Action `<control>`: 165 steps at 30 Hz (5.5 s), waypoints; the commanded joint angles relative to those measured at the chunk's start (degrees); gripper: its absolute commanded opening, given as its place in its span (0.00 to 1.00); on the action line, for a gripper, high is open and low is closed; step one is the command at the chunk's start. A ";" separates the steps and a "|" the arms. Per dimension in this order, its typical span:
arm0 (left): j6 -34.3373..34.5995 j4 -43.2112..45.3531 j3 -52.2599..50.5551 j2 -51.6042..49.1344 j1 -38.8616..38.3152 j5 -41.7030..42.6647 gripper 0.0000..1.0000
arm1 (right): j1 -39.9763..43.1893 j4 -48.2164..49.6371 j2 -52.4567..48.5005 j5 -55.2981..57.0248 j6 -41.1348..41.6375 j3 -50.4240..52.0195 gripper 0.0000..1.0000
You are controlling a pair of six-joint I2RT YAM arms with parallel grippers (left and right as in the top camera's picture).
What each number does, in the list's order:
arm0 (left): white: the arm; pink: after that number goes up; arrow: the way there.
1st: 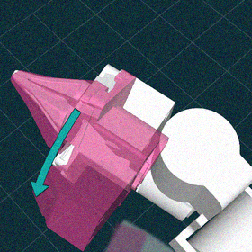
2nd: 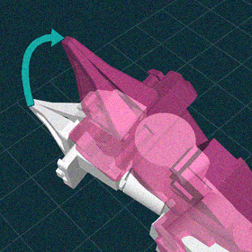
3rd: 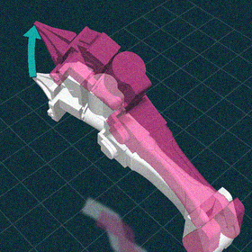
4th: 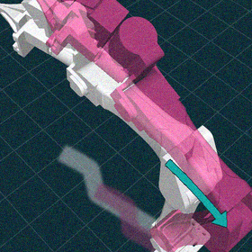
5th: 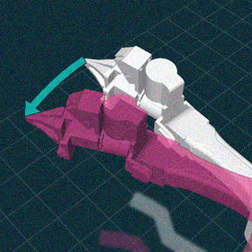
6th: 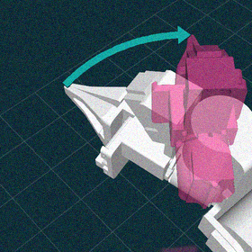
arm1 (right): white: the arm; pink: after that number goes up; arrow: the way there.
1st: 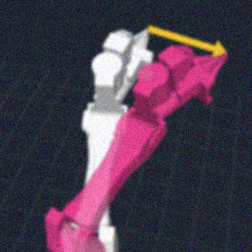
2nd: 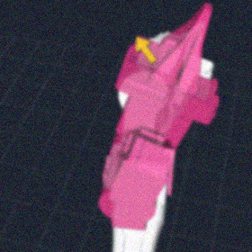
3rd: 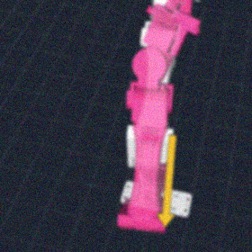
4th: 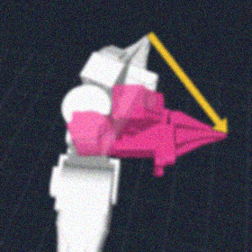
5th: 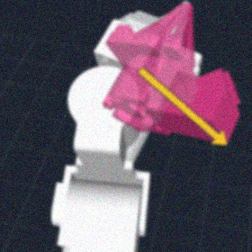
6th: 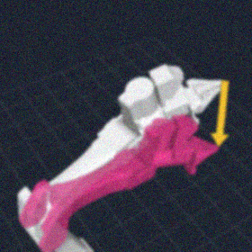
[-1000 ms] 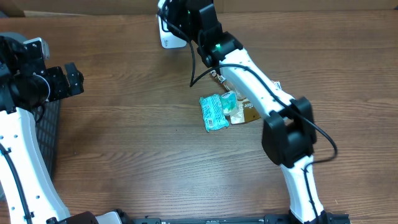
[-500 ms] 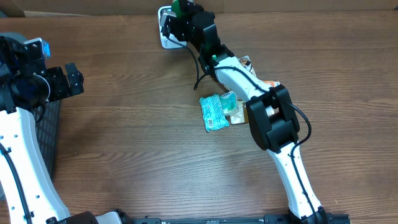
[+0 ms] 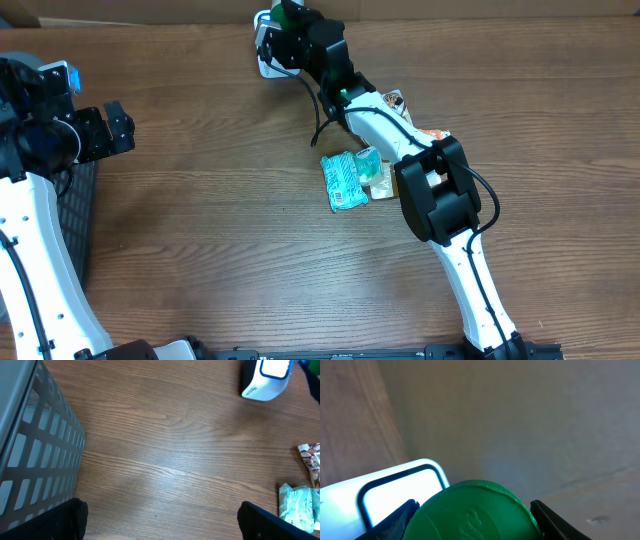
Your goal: Scan the item barcode
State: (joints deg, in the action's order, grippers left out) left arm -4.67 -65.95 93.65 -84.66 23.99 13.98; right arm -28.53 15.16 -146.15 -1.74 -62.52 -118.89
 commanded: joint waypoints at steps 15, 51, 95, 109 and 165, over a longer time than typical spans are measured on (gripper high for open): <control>-0.70 0.15 0.20 -0.33 -0.24 0.63 1.00 | -0.42 -30.23 24.81 -11.72 49.18 -1.09 0.51; -0.70 0.15 0.20 -0.35 -0.28 0.63 0.99 | 31.56 -81.66 30.29 1.49 68.35 24.85 0.52; -0.70 0.15 0.20 -0.35 -0.31 0.63 0.99 | 30.14 -100.37 74.27 -15.93 68.52 21.20 1.00; -0.70 0.15 0.20 -0.35 -0.31 0.63 1.00 | 30.14 -100.26 76.39 -15.93 68.52 21.42 1.00; -0.70 0.15 0.20 -0.35 -0.28 0.63 0.99 | 29.44 -19.15 145.98 -6.71 68.52 118.44 1.00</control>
State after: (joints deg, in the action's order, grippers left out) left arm -4.69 -65.95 93.65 -84.66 23.97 13.98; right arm 1.34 -4.25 -0.69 -9.34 5.98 -1.06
